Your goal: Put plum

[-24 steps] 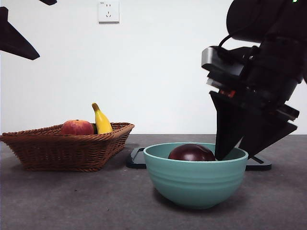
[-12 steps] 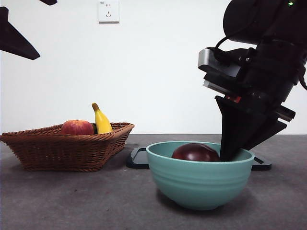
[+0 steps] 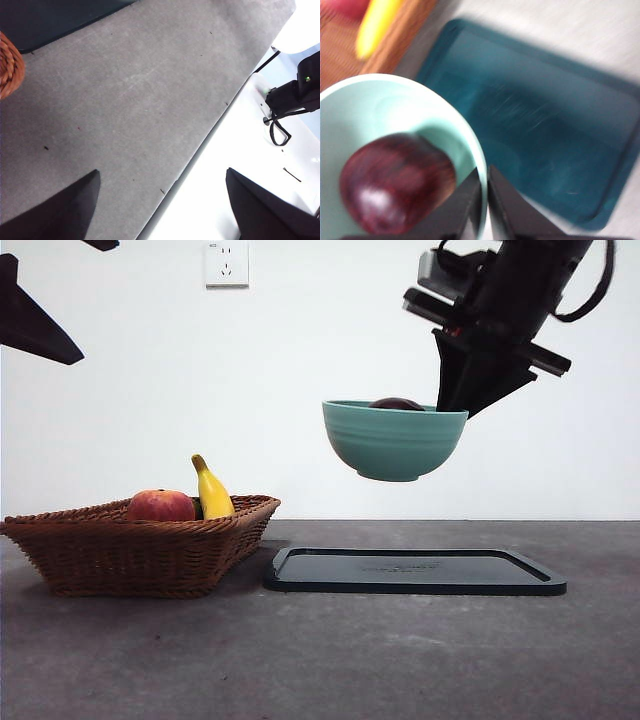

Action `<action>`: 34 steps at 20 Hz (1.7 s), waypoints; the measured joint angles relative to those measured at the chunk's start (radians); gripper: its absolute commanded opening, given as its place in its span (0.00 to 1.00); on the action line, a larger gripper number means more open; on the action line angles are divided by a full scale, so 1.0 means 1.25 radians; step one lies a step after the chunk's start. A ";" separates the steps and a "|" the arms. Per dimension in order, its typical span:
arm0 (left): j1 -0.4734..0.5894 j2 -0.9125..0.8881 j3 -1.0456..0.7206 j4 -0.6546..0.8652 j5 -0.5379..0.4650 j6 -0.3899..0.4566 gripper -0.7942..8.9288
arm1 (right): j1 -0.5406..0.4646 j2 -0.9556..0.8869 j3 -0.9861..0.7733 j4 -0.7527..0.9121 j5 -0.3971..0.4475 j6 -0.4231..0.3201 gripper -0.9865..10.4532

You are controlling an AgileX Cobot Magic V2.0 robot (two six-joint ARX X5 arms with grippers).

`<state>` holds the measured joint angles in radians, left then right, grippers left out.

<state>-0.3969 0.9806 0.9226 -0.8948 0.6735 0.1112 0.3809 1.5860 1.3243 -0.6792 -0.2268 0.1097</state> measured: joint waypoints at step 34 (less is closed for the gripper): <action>0.000 0.000 0.000 -0.002 0.000 0.000 0.50 | -0.052 -0.071 0.117 -0.149 -0.026 -0.014 0.28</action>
<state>-0.3969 0.9806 0.9226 -0.8978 0.6739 0.1112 0.3164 1.4975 1.4712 -0.8650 -0.2592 0.0921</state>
